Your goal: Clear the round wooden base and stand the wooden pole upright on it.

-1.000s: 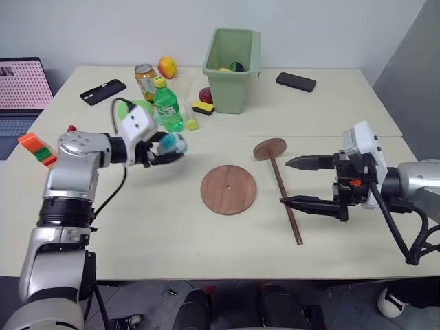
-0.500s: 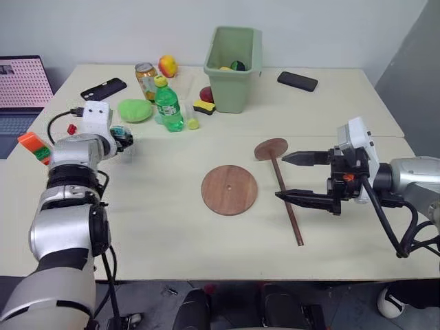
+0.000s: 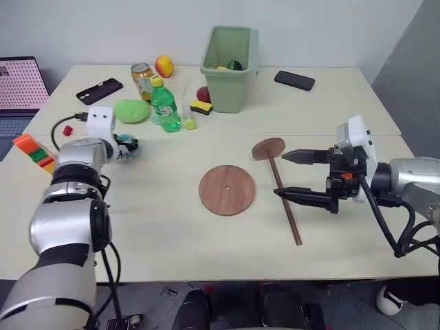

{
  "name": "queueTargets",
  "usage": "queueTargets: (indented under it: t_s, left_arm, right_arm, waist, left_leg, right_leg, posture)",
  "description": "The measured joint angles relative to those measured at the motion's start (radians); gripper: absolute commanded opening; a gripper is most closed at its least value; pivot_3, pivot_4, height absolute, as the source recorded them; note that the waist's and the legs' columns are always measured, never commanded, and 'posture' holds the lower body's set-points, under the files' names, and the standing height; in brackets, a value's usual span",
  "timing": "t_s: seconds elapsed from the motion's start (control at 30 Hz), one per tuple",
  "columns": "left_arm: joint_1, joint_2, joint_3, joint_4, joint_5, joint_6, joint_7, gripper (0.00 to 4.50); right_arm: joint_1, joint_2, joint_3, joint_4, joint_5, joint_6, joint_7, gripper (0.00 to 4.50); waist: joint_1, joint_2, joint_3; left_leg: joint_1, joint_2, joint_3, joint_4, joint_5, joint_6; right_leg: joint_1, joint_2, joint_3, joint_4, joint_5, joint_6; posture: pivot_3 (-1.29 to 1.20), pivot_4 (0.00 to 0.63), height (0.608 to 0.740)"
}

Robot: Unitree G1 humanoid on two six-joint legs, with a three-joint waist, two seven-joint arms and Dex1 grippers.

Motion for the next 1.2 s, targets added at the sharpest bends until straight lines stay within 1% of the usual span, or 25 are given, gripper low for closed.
queueTargets:
  t_s: [0.07,0.1,0.17,0.23,0.27,0.33,0.37,0.47,0.5,0.57,0.6,0.67,0.8,0.97,1.0,1.07,1.13,1.17,1.2]
  left_arm:
    - [0.006,0.069,-0.026,-0.119,0.013,0.052,-0.082,4.46]
    - [0.028,0.112,-0.038,-0.223,0.013,0.083,-0.139,4.46]
    - [0.059,0.161,-0.049,-0.354,0.011,0.115,-0.21,4.46]
    - [0.166,0.219,-0.035,-0.559,-0.064,0.162,-0.36,4.46]
    - [0.271,0.247,-0.013,-0.703,-0.155,0.18,-0.491,4.46]
    - [0.415,0.26,0.003,-0.885,-0.283,0.19,-0.666,4.46]
    - [0.462,0.26,0.006,-0.941,-0.325,0.184,-0.719,4.46]
    - [0.584,0.268,0.016,-1.079,-0.396,0.064,-0.86,4.46]
    - [0.607,0.273,0.016,-1.106,-0.411,0.037,-0.902,4.46]
    - [0.617,0.276,0.002,-1.153,-0.447,-0.015,-0.993,4.46]
    - [0.613,0.275,-0.014,-1.171,-0.465,-0.059,-1.049,4.46]
    - [0.581,0.267,-0.065,-1.178,-0.486,-0.128,-1.112,4.46]
    - [0.476,0.257,-0.191,-1.13,-0.514,-0.23,-1.136,4.46]
    - [0.393,0.211,-0.277,-1.047,-0.519,-0.303,-1.137,4.46]
    - [0.384,0.207,-0.291,-1.034,-0.518,-0.314,-1.137,4.5]
    - [0.371,0.187,-0.299,-1.007,-0.514,-0.331,-1.137,4.5]
    - [0.364,0.165,-0.299,-0.992,-0.507,-0.339,-1.137,4.5]
    - [0.363,0.157,-0.297,-0.981,-0.5,-0.34,-1.137,4.5]
    - [0.363,0.15,-0.297,-0.974,-0.493,-0.34,-1.137,4.5]
  right_arm:
    - [0.015,-0.003,-0.01,-0.003,0.01,0.001,-0.003,4.5]
    - [0.02,-0.004,-0.009,-0.002,0.01,0.002,-0.003,4.5]
    - [0.027,-0.012,-0.011,0.0,0.01,0.004,-0.003,4.5]
    - [0.025,-0.024,-0.005,0.005,0.005,0.012,-0.007,4.5]
    - [0.019,-0.046,0.01,0.018,-0.014,0.026,-0.01,4.5]
    - [0.005,-0.083,0.045,0.038,-0.052,0.055,-0.019,4.5]
    - [-0.009,-0.091,0.069,0.047,-0.066,0.074,-0.024,4.5]
    - [-0.079,-0.129,0.158,0.084,-0.079,0.199,-0.034,4.5]
    - [-0.107,-0.126,0.181,0.101,-0.081,0.24,-0.04,4.5]
    - [-0.196,-0.104,0.242,0.153,-0.098,0.336,-0.066,4.5]
    - [-0.261,-0.071,0.275,0.197,-0.11,0.409,-0.089,4.5]
    - [-0.362,0.005,0.319,0.283,-0.137,0.509,-0.133,4.5]
    - [-0.508,0.123,0.42,0.47,-0.215,0.649,-0.22,4.5]
    - [-0.56,0.22,0.516,0.654,-0.304,0.678,-0.319,4.5]
    - [-0.568,0.24,0.528,0.679,-0.317,0.679,-0.331,4.14]
    - [-0.581,0.272,0.55,0.712,-0.35,0.678,-0.348,3.78]
    - [-0.583,0.29,0.558,0.732,-0.381,0.676,-0.356,3.26]
    - [-0.591,0.304,0.559,0.745,-0.394,0.677,-0.358,3.08]
    - [-0.599,0.315,0.561,0.758,-0.407,0.675,-0.358,2.78]
  waist:
    - [-0.002,0.0,0.0]
    - [-0.005,0.0,0.0]
    - [-0.006,0.0,0.0]
    - [-0.008,0.001,-0.001]
    - [-0.009,0.001,-0.001]
    - [-0.008,0.001,-0.001]
    - [-0.007,0.001,0.0]
    - [-0.006,0.001,0.0]
    - [-0.006,0.001,0.0]
    - [-0.006,0.001,0.0]
    - [-0.007,0.001,0.0]
    - [-0.008,0.001,0.0]
    - [-0.009,0.002,0.0]
    - [-0.017,0.002,0.0]
    - [-0.021,0.002,0.0]
    - [-0.024,0.002,0.0]
    - [-0.025,0.002,0.0]
    - [-0.026,0.002,0.0]
    - [-0.028,0.002,0.0]
  left_leg:
    - [0.0,0.0,0.0,0.0,0.0,0.0]
    - [0.0,0.0,0.0,0.0,0.0,0.0]
    - [0.001,0.0,0.0,0.0,0.0,0.0]
    - [0.001,0.001,0.001,-0.001,0.0,0.0]
    - [0.002,0.003,0.002,-0.001,0.0,0.0]
    - [0.001,0.003,0.002,-0.001,0.0,0.0]
    - [0.001,0.003,0.002,0.0,0.0,0.0]
    - [0.002,0.003,0.002,0.0,0.0,0.001]
    - [0.002,0.003,0.002,-0.001,-0.001,0.002]
    - [0.002,0.002,0.003,-0.001,-0.002,0.003]
    - [0.002,0.002,0.003,-0.001,-0.002,0.003]
    - [0.002,0.002,0.003,-0.001,-0.002,0.004]
    - [0.001,0.001,0.002,-0.001,-0.002,0.004]
    - [0.0,0.001,0.003,-0.001,-0.002,0.004]
    - [0.0,0.001,0.003,-0.001,-0.002,0.003]
    - [0.0,0.001,0.002,-0.001,-0.001,0.002]
    - [0.0,0.001,0.002,-0.001,-0.001,0.002]
    - [0.001,0.002,0.002,-0.001,-0.001,0.002]
    - [0.001,0.001,0.003,-0.001,-0.001,0.002]
  right_leg:
    - [0.0,0.0,0.0,0.0,0.0,0.0]
    - [0.0,0.0,0.001,0.0,0.0,0.0]
    - [0.001,0.0,0.001,0.0,0.0,0.0]
    - [0.001,-0.001,0.002,0.0,0.0,0.0]
    - [0.001,-0.001,0.003,0.0,0.0,0.0]
    - [0.001,-0.001,0.002,-0.001,0.0,0.0]
    - [0.001,0.0,0.002,-0.001,0.0,0.0]
    - [0.001,0.0,0.003,0.0,0.0,0.0]
    - [0.001,0.0,0.003,-0.001,0.0,0.0]
    - [0.0,0.0,0.003,0.0,0.0,0.0]
    - [0.001,0.001,0.003,0.0,0.0,0.0]
    - [0.001,0.001,0.003,0.0,0.0,0.0]
    - [0.0,0.001,0.002,-0.001,0.0,0.0]
    - [-0.001,0.001,0.003,-0.001,0.0,0.0]
    - [-0.002,0.001,0.003,-0.001,0.0,0.0]
    - [-0.002,0.001,0.002,0.0,0.0,0.0]
    - [-0.002,0.001,0.003,0.0,0.0,0.0]
    - [-0.002,0.001,0.003,0.0,0.0,0.0]
    - [-0.002,0.001,0.003,0.0,0.0,0.0]
  posture:
    - [0.0,0.15,0.74]
    - [0.0,0.15,0.74]
    - [0.0,0.15,0.74]
    - [0.0,0.15,0.74]
    - [0.0,0.15,0.74]
    - [0.0,0.15,0.74]
    - [0.0,0.15,0.74]
    - [0.0,0.15,0.74]
    - [0.0,0.15,0.74]
    - [0.0,0.15,0.74]
    - [0.0,0.15,0.74]
    - [0.0,0.15,0.74]
    - [0.0,0.15,0.74]
    - [0.0,0.15,0.74]
    - [0.0,0.15,0.74]
    - [0.0,0.15,0.74]
    - [0.0,0.15,0.74]
    - [0.0,0.15,0.74]
    - [0.0,0.15,0.74]
